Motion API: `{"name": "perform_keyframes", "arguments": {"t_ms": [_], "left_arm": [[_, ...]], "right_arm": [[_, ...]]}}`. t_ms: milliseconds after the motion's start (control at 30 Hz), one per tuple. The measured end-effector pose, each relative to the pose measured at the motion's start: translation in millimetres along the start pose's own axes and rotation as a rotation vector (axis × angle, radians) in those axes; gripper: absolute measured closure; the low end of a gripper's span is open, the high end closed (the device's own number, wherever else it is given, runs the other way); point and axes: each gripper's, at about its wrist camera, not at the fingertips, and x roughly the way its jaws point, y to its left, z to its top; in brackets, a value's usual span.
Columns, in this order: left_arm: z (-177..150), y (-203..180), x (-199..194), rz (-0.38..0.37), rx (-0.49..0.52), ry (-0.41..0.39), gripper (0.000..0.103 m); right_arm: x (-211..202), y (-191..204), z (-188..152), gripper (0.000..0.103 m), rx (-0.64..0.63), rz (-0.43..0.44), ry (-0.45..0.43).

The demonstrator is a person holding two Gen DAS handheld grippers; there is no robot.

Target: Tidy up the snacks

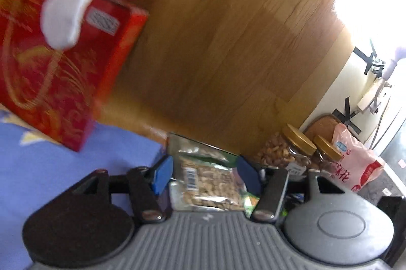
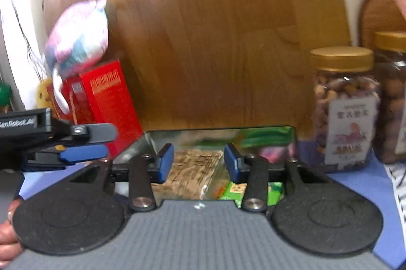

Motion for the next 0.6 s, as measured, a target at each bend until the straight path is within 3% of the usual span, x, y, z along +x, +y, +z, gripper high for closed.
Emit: {"name": "perform_keyframes", "arguments": {"t_ms": [200, 400, 600], "left_arm": [[-28, 8, -35, -0.042, 0.001, 0.029, 0.046], [-75, 9, -32, -0.064, 0.027, 0.168, 0.045], [-101, 4, -33, 0.008, 0.105, 0.185, 0.045]], "right_arm": [[-64, -30, -26, 0.053, 0.123, -0.067, -0.093], [-73, -78, -65, 0.052, 0.375, -0.089, 0.066], [-55, -67, -69, 0.052, 0.325, -0.054, 0.158]]}}
